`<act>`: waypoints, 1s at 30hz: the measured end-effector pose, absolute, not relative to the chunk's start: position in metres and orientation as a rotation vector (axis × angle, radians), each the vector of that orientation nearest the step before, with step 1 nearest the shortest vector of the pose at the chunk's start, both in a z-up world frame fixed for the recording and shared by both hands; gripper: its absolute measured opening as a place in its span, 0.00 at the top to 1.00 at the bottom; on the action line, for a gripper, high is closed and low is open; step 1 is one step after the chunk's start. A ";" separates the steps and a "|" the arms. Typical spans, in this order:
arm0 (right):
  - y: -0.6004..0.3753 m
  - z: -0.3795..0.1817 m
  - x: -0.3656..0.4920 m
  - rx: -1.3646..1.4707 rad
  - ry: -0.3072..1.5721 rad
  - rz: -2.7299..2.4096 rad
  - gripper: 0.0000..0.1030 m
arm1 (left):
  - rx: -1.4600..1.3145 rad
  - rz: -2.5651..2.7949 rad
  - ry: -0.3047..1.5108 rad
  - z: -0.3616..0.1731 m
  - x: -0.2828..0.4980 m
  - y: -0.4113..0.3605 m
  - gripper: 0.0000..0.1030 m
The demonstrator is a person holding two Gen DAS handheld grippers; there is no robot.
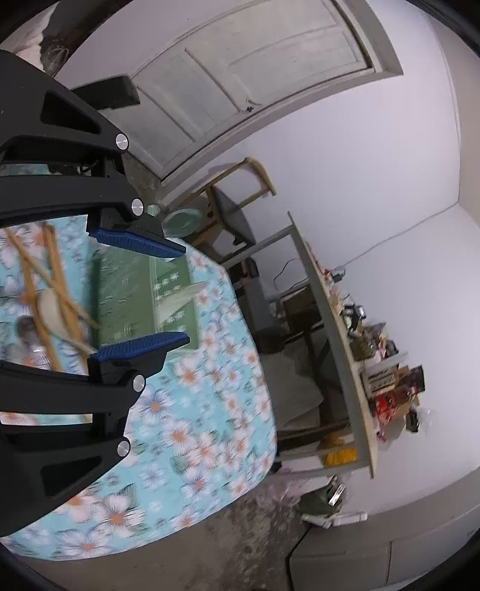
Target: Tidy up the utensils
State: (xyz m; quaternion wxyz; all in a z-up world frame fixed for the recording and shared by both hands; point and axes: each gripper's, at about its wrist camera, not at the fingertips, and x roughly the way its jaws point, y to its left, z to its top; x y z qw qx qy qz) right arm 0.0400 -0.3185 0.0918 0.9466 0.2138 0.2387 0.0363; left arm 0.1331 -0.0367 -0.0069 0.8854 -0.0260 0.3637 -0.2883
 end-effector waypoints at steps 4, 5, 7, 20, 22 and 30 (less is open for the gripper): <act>-0.309 0.077 0.025 0.428 0.575 0.032 0.60 | -0.030 -0.596 0.830 -0.034 0.126 -0.040 0.29; -0.306 0.073 0.023 0.431 0.594 0.031 0.60 | -0.031 -0.593 0.827 -0.035 0.125 -0.038 0.29; -0.295 0.065 0.019 0.409 0.627 0.026 0.60 | -0.048 -0.573 0.804 -0.032 0.121 -0.032 0.29; -0.267 0.021 0.010 0.423 0.649 -0.010 0.60 | -0.016 -0.437 0.806 -0.021 0.110 -0.003 0.22; -0.268 0.018 0.011 0.428 0.655 -0.006 0.60 | -0.032 -0.450 0.793 -0.016 0.109 -0.002 0.15; -0.271 0.004 0.012 0.434 0.673 -0.013 0.60 | -0.008 -0.555 0.827 -0.011 0.109 -0.020 0.11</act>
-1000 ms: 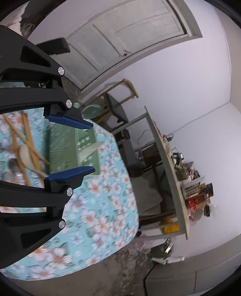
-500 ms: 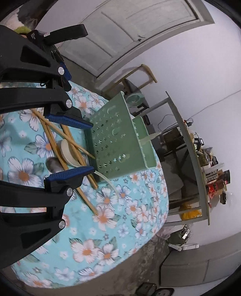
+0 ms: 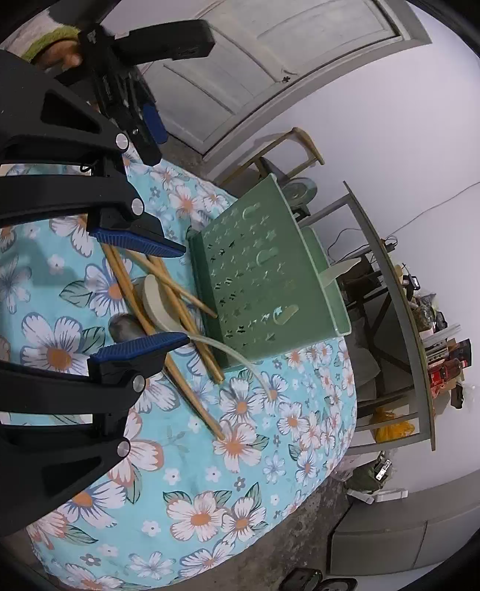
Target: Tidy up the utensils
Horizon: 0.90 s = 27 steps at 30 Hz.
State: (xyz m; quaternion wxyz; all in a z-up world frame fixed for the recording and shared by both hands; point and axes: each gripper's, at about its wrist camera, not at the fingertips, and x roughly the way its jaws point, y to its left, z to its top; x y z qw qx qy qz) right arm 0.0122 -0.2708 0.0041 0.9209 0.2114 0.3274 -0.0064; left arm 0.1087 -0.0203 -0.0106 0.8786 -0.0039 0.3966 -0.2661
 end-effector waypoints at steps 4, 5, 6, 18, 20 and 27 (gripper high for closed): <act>-0.272 0.000 0.011 0.433 0.675 -0.016 0.60 | -0.043 -0.577 0.814 -0.006 0.109 -0.025 0.08; -0.273 -0.001 0.012 0.433 0.676 -0.016 0.59 | -0.055 -0.590 0.814 -0.005 0.109 -0.027 0.08; -0.274 -0.002 0.012 0.434 0.677 -0.016 0.59 | -0.064 -0.609 0.813 -0.004 0.109 -0.028 0.08; -0.277 -0.006 0.011 0.435 0.674 -0.013 0.59 | -0.001 -0.652 0.806 -0.003 0.104 -0.051 0.08; -0.277 -0.007 0.010 0.431 0.673 -0.014 0.59 | 0.005 -0.666 0.812 -0.004 0.105 -0.053 0.08; -0.282 -0.008 0.007 0.435 0.672 -0.024 0.59 | 0.037 -0.690 0.808 -0.005 0.102 -0.062 0.08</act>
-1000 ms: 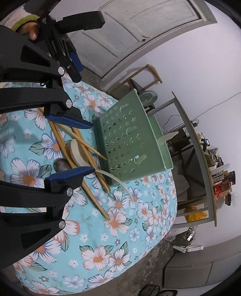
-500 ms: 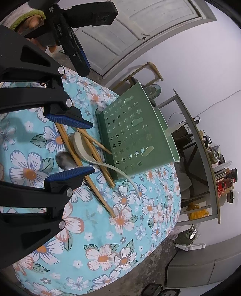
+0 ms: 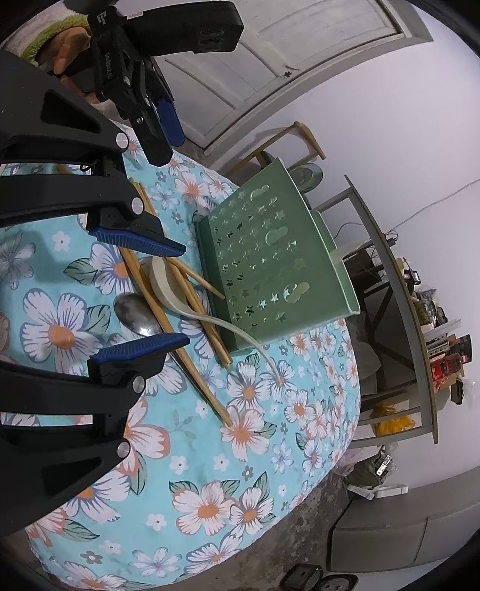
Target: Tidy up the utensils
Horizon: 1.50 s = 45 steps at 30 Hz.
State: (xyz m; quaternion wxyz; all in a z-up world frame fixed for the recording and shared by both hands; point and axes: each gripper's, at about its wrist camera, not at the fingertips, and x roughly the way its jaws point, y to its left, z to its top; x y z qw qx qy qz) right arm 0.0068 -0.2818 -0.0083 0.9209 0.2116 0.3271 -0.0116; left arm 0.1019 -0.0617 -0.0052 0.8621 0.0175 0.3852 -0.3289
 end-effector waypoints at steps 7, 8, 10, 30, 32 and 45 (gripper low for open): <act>-0.287 -0.012 0.004 0.434 0.676 -0.038 0.59 | 0.115 -0.731 0.776 -0.005 0.093 -0.080 0.08; -0.288 -0.012 0.003 0.434 0.677 -0.043 0.59 | 0.130 -0.741 0.768 -0.005 0.091 -0.083 0.08; -0.290 -0.013 0.002 0.434 0.680 -0.050 0.59 | 0.153 -0.760 0.752 -0.003 0.088 -0.089 0.08; -0.296 -0.025 0.002 0.426 0.710 -0.072 0.59 | 0.351 -0.866 0.699 -0.017 0.085 -0.124 0.68; -0.295 -0.026 0.003 0.423 0.712 -0.069 0.59 | 0.350 -0.870 0.707 -0.018 0.086 -0.124 0.72; -0.291 -0.025 0.004 0.420 0.715 -0.059 0.59 | 0.375 -0.815 0.768 -0.035 0.099 -0.115 0.80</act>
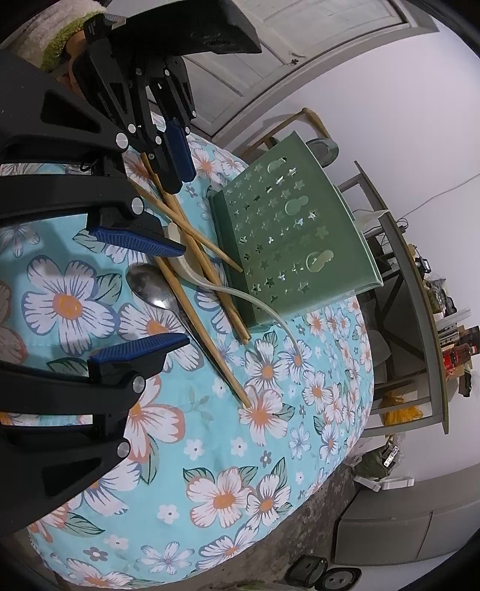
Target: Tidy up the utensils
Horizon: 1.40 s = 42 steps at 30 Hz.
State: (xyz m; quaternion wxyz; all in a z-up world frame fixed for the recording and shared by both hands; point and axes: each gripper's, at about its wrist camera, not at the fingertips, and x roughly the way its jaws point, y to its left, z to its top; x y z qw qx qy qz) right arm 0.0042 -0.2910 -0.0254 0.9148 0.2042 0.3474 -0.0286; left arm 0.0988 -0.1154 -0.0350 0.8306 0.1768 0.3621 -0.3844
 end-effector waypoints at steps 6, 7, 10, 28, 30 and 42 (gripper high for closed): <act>-0.290 -0.025 0.004 0.417 0.712 -0.058 0.59 | 0.382 -0.770 0.797 -0.042 0.106 -0.107 0.80; -0.290 -0.025 0.004 0.417 0.712 -0.058 0.59 | 0.383 -0.761 0.799 -0.043 0.108 -0.105 0.80; -0.290 -0.025 0.004 0.418 0.712 -0.058 0.59 | 0.390 -0.738 0.808 -0.045 0.111 -0.102 0.80; -0.292 -0.027 -0.001 0.421 0.724 -0.052 0.56 | 0.389 -0.763 0.697 -0.019 0.104 -0.104 0.79; -0.293 -0.028 -0.003 0.414 0.724 -0.054 0.53 | 0.399 -0.781 0.685 -0.018 0.101 -0.108 0.79; -0.295 -0.039 -0.003 0.408 0.766 -0.067 0.53 | 0.643 -0.932 0.581 -0.029 0.072 -0.139 0.79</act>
